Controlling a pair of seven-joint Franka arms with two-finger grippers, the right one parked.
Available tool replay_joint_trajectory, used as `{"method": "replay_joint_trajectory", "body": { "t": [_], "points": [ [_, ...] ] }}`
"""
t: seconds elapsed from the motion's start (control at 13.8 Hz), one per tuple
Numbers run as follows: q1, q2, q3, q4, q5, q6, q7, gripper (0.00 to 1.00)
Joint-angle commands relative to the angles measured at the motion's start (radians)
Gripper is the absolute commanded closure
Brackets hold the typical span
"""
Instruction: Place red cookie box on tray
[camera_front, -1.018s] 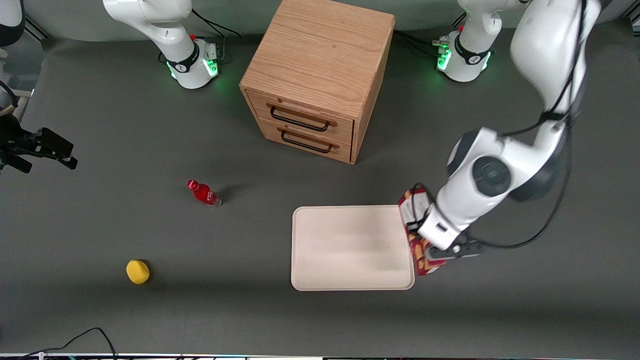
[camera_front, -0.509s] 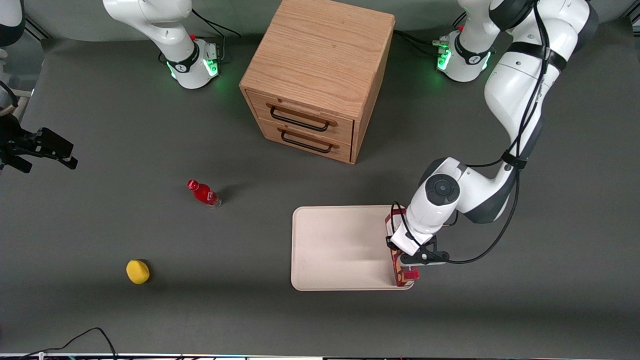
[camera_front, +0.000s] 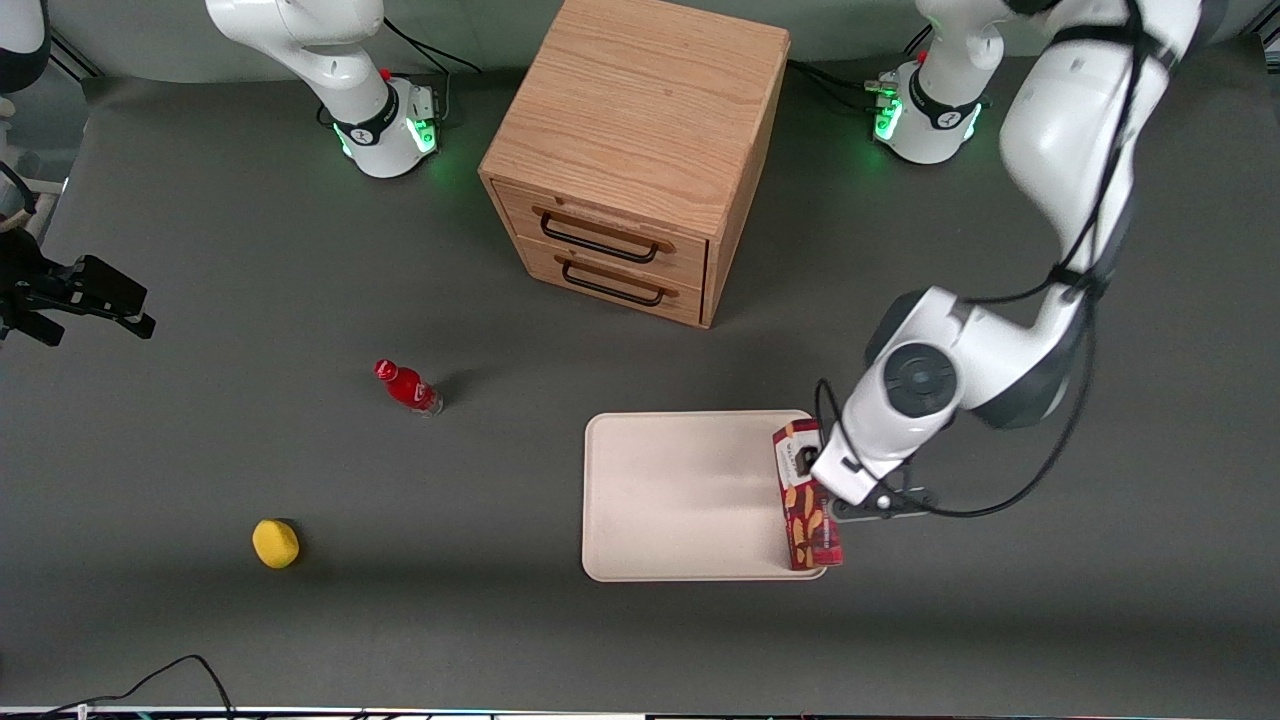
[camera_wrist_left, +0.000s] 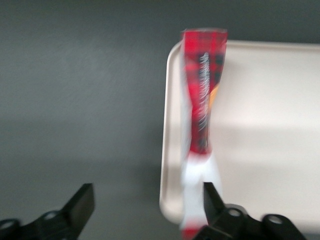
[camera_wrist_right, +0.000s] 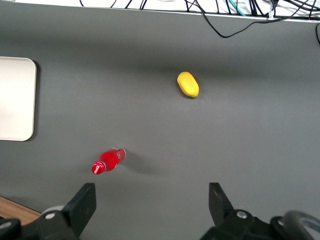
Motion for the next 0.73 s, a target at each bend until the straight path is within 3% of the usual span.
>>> {"method": "replay_joint_trajectory", "body": {
  "t": [0.0,0.15,0.36,0.65],
  "points": [
    [0.029,-0.246,0.097,-0.005,-0.190,-0.277,0.233,0.00],
    [0.025,-0.376,0.189,-0.001,-0.251,-0.448,0.340,0.00],
    [0.022,-0.551,0.312,-0.055,-0.282,-0.640,0.451,0.00],
    [0.021,-0.819,0.427,-0.384,-0.282,-0.550,0.614,0.00]
  ]
}}
